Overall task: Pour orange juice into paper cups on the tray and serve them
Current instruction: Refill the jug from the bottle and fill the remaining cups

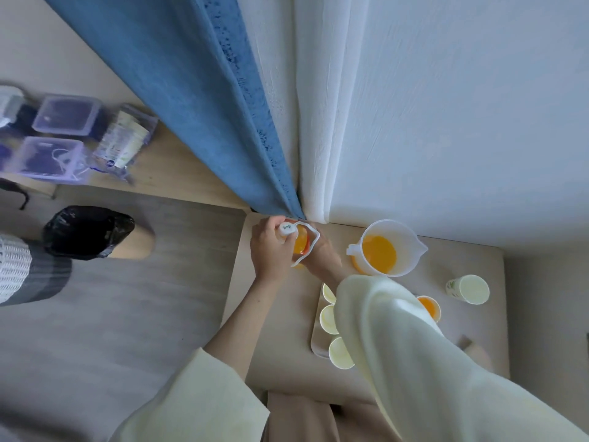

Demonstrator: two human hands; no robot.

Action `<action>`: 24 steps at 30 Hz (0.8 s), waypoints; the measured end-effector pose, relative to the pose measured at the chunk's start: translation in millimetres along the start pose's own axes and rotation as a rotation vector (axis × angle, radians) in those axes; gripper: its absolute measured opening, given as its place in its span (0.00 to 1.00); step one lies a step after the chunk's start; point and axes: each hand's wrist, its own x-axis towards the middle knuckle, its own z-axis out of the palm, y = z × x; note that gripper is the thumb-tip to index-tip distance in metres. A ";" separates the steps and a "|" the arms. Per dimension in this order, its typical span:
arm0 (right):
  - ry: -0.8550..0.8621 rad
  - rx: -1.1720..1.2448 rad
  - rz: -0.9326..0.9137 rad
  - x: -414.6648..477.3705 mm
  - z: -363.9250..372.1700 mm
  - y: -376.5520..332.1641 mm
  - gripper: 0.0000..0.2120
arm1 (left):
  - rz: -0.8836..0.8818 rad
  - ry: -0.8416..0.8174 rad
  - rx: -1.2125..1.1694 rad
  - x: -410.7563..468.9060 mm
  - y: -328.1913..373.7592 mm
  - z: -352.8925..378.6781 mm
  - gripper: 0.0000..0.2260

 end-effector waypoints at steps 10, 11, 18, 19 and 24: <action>-0.010 -0.021 0.025 -4.9 -0.5 -3.1 0.37 | 0.077 -0.091 0.344 10.4 12.5 -7.4 0.08; -0.009 -0.011 0.024 -3.8 0.0 -2.6 0.37 | 0.090 -0.108 0.357 11.5 14.3 -8.2 0.09; -0.019 0.016 0.046 -2.8 5.2 -1.5 0.39 | 0.280 -0.467 0.460 21.1 20.0 -26.3 0.12; -0.017 0.016 0.045 -3.7 3.4 -4.2 0.39 | 0.299 -0.455 0.359 18.9 19.9 -27.9 0.10; -0.015 -0.002 0.035 0.2 6.4 1.8 0.36 | 0.145 -0.240 0.207 19.9 26.0 -29.7 0.08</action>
